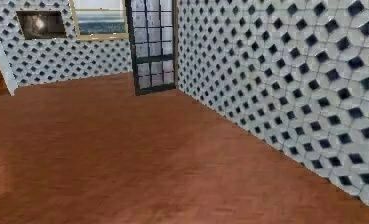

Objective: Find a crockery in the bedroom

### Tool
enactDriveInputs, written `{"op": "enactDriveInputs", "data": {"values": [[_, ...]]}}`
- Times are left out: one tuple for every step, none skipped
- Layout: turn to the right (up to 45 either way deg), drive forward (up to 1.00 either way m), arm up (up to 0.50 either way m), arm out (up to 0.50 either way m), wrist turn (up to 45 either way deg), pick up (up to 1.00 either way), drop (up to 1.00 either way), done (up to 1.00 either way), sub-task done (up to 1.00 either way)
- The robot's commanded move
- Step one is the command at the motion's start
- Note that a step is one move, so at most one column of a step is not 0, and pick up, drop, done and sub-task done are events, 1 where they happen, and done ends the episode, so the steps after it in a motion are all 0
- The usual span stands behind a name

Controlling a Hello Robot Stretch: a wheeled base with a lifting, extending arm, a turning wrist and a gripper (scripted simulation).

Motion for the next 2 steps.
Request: {"op": "enactDriveInputs", "data": {"values": [[45.0,0.00,0.00,0.00,0.0,0.00,0.00,0.00,0.00],[45.0,0.00,0.00,0.00,0.0,0.00,0.00,0.00,0.00]]}}
